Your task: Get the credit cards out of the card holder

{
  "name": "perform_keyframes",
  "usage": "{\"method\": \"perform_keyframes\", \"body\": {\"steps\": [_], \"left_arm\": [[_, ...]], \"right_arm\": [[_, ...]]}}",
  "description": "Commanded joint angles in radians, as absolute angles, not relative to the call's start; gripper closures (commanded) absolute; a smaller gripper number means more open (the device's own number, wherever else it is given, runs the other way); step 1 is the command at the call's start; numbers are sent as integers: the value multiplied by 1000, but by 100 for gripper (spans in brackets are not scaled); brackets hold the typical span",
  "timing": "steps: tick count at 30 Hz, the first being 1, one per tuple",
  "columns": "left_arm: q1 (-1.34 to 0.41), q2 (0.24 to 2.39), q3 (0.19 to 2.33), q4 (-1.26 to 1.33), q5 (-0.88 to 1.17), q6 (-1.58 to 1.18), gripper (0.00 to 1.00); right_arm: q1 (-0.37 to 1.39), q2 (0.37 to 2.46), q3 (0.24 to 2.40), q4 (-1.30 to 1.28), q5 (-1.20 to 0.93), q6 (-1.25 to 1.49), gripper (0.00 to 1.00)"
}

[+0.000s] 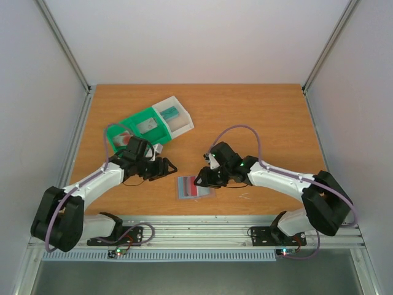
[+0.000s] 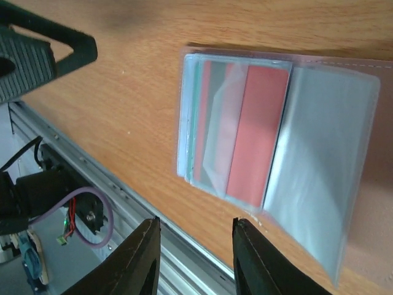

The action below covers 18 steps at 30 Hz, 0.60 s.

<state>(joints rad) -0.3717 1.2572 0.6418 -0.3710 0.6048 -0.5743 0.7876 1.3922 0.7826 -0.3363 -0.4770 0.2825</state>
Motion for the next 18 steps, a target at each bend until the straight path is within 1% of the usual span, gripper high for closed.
{"method": "perform_keyframes", "body": {"steps": [1, 10, 18], "left_arm": [[-382, 1271, 579, -187, 661, -665, 36], [-382, 1322, 483, 16, 707, -755, 35], [-382, 1357, 426, 160, 718, -843, 36]], "right_arm": [[804, 1455, 799, -218, -471, 308, 68], [804, 1594, 825, -191, -426, 293, 75], [804, 1666, 847, -216, -390, 269, 80]]}}
